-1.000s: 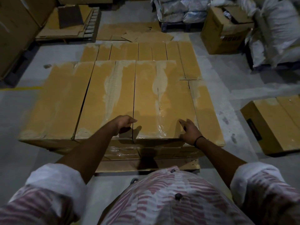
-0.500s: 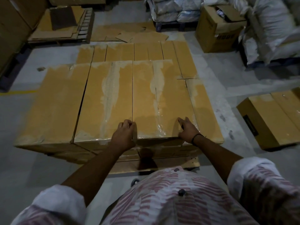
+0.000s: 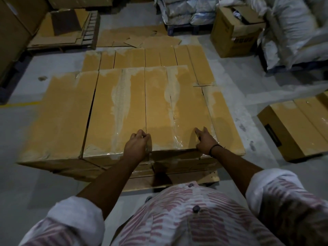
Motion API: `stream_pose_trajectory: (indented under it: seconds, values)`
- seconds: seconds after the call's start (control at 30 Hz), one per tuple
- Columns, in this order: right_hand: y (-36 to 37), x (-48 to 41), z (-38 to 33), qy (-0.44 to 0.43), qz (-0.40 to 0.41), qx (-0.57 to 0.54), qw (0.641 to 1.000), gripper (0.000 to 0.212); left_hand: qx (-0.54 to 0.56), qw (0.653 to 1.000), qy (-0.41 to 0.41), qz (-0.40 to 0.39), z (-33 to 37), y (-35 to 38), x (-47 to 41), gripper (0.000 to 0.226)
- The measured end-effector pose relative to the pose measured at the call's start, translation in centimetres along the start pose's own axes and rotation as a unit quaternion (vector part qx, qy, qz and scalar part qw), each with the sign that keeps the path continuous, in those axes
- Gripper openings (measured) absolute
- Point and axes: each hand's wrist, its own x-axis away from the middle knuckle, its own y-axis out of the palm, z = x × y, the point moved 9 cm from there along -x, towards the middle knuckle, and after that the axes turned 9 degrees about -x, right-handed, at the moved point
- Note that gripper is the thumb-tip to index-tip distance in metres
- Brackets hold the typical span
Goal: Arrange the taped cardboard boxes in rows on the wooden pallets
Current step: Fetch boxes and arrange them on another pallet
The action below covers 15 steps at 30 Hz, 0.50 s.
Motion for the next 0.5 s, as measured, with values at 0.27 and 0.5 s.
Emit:
stream_pose_trajectory:
  seconds: [0.27,0.5]
  values:
    - [1.8,1.9,-1.0,-0.013,0.065,0.103,0.992,0.086,0.010,1.000,-0.008,0.002,0.7,0.6,1.5,0.093]
    - [0.4,2.2,0.2,0.038,0.166,-0.026,0.985,0.097,0.069,0.997,-0.022,-0.031,0.6,0.4,0.6,0.092]
